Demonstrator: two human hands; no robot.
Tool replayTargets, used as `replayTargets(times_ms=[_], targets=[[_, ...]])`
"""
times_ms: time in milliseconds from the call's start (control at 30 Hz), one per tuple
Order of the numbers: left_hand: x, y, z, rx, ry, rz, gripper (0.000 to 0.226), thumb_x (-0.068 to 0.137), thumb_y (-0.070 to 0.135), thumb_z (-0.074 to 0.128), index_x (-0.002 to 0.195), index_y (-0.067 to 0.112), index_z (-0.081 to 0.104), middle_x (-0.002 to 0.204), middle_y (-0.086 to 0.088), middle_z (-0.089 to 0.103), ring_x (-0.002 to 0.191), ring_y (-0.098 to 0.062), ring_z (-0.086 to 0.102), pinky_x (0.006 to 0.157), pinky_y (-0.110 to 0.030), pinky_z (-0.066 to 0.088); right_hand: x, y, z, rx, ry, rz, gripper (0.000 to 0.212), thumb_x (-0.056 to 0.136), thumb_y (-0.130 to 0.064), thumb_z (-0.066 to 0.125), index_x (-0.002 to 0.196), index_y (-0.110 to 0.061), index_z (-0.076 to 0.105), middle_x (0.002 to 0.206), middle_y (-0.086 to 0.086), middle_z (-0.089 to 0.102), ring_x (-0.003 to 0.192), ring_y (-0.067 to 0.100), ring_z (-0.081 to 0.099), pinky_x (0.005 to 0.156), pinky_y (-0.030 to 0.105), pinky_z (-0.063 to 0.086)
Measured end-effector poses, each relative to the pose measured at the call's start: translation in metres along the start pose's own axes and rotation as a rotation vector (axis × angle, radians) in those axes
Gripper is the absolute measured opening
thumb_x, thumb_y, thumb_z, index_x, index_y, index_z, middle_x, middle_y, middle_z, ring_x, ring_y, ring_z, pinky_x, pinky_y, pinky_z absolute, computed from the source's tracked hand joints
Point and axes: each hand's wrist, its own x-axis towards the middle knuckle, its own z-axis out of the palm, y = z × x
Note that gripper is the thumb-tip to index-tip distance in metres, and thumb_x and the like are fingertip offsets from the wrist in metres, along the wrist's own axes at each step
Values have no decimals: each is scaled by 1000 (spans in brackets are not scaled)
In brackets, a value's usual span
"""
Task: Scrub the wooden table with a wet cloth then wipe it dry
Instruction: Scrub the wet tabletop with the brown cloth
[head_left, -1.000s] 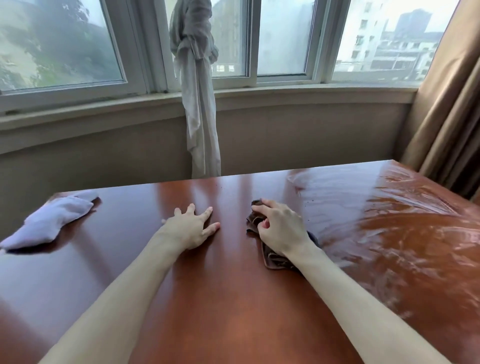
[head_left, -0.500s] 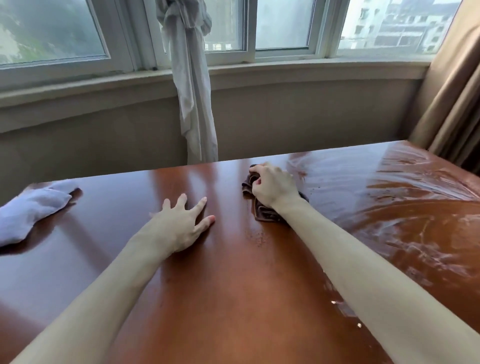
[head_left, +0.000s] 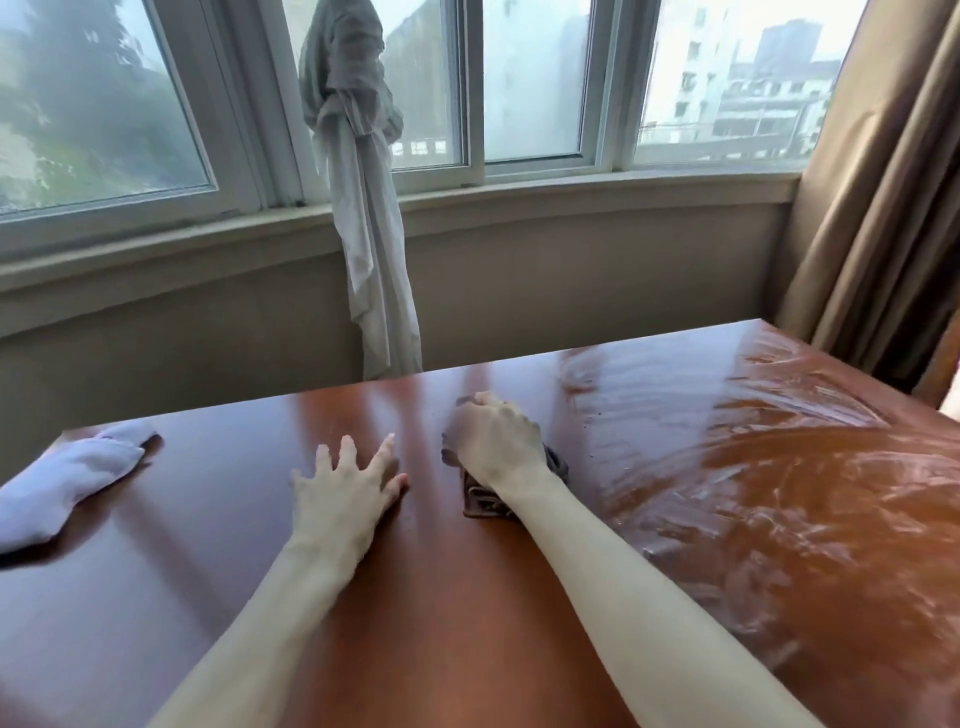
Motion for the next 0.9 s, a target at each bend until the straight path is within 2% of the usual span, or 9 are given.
replayTargets(times_ms=[67,200,300,400,567,633,700,767,900], targets=[[-15,16,-7,-67,52,-11,60,104,56,29,159,42,11,161,-7,28,146,-31,28,111,-52,34,-40,-8,-6,8,-9,-29,43,93,-24,51,134,-26,64,142,-1,55,123,30,53,97,40,47],[-60,46,-21,-216,84,91,51,104,49,38,154,39,33,154,-6,40,138,-28,42,109,-44,40,-133,-23,-24,27,9,-87,47,89,-25,52,135,-29,63,147,-3,52,126,27,53,99,41,49],[-106,60,-31,-277,36,150,55,104,44,39,157,38,27,159,-4,33,143,-27,35,111,-45,36,-195,-17,-38,40,76,-113,52,83,-24,50,132,-35,64,148,-8,54,128,22,53,98,40,50],[-153,64,-36,-318,37,192,62,102,55,39,159,37,21,163,-1,26,148,-25,26,114,-43,33,-212,16,-59,74,63,-23,51,85,-25,54,131,-43,65,146,-19,54,128,13,54,101,34,46],[-202,47,-29,-303,-24,204,66,98,68,30,158,44,16,168,-1,14,153,-28,14,122,-49,20,-181,52,-84,-31,118,241,44,89,-21,54,128,-36,69,138,-7,61,117,30,62,93,39,51],[-210,42,-22,-296,-86,198,67,98,70,27,158,45,15,169,-1,11,154,-29,11,122,-51,20,-197,32,-74,-82,99,180,44,89,-21,54,128,-33,69,142,-7,59,121,29,60,97,40,51],[-213,41,-14,-268,-100,201,67,97,72,23,158,45,13,169,0,10,154,-29,11,122,-50,19,-227,18,-64,-22,91,22,46,87,-24,55,128,-39,68,144,-17,56,126,16,56,102,37,49],[-211,41,-11,-248,-88,196,68,97,73,21,158,45,12,169,0,10,154,-29,11,122,-50,19,-232,19,-67,58,82,-10,47,84,-26,57,126,-45,68,140,-23,58,123,9,56,101,34,49],[-209,40,-13,-241,-112,205,69,97,73,23,158,45,14,168,-1,11,154,-29,12,120,-52,22,-189,29,-73,7,138,261,45,88,-19,55,126,-37,70,132,-4,65,115,29,62,91,39,51]])
